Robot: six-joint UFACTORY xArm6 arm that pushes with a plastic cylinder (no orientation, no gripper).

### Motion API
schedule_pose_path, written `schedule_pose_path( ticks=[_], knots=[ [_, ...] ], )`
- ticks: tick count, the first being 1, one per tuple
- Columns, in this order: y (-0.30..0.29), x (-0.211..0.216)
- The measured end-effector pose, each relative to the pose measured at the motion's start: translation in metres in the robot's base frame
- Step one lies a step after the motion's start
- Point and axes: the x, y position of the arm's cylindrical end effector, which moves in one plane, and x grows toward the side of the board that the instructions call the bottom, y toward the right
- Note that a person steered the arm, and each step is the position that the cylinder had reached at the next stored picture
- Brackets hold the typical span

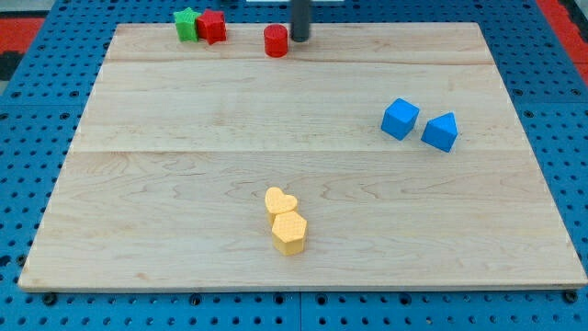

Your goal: Push the red and green star to the top left side of the board

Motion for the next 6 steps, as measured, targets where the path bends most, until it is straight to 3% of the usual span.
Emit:
schedule_pose_path(
  ticks=[1, 2, 3, 4, 5, 6],
  knots=[
    [-0.077, 0.016],
    [-0.104, 0.021],
    [-0.052, 0.001],
    [-0.044, -0.023],
    [-0.085, -0.023],
    [-0.132, 0.014]
  ],
)
